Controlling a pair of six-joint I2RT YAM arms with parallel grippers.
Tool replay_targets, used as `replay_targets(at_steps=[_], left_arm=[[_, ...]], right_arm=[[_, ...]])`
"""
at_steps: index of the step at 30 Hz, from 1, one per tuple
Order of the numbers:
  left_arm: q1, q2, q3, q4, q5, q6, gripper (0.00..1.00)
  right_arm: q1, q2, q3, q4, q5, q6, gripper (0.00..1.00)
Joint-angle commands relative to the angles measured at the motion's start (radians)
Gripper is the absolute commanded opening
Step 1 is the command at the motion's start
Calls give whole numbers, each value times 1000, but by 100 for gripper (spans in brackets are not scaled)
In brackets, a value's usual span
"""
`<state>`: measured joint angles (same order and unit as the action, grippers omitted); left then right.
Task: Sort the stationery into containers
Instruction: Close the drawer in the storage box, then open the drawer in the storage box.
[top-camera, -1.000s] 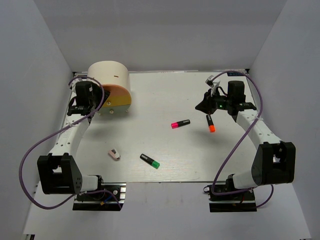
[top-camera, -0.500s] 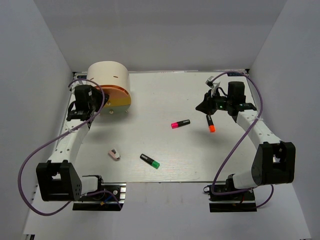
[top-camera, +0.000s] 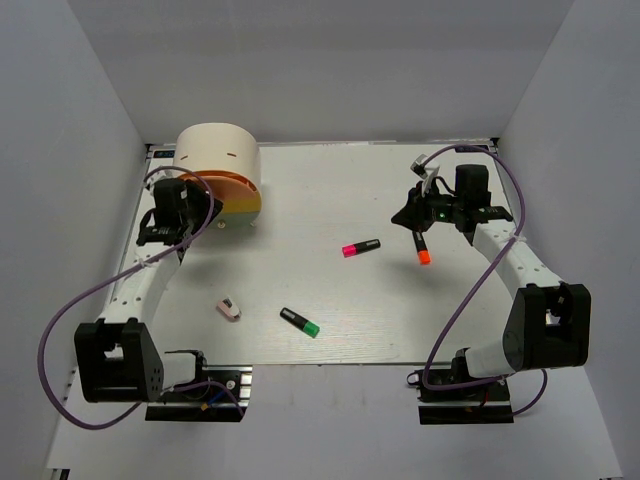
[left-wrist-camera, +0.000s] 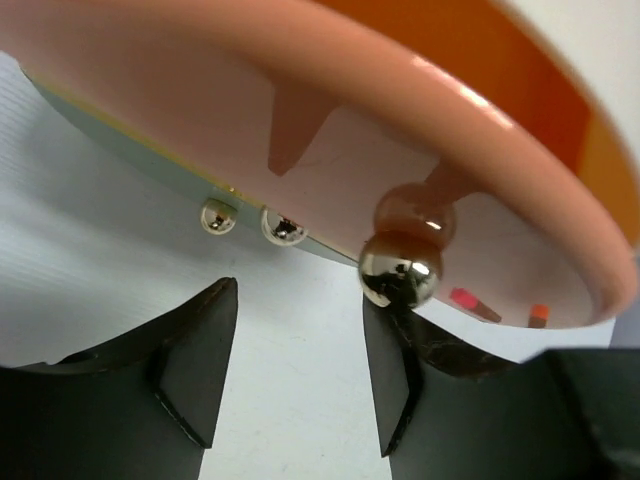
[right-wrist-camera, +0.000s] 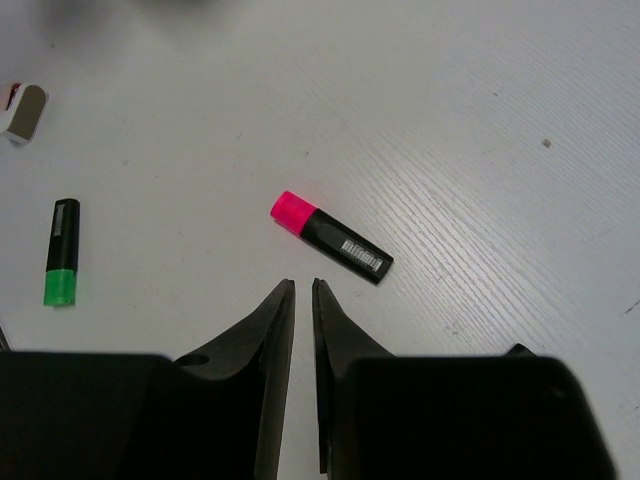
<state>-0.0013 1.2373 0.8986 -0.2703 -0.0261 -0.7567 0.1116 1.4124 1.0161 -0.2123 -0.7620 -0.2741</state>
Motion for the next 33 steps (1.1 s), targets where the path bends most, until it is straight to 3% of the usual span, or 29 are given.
replay_targets(at_steps=[1,14,28,33], left_arm=[[7,51,83,-3,-1,19,64],[7,154,175,36,9,10,65],[-2,-81,-82,89,83,69,69],[-2,-49,-101,144,107,123,69]], right_arm=[[-3,-15,13,-10,-5,-17,19],[-7,-32,-17,-18,12,-50,19],[-9,0,-16,-16,-2,-54,19],[-6,10,-2,-19,-7,-56,19]])
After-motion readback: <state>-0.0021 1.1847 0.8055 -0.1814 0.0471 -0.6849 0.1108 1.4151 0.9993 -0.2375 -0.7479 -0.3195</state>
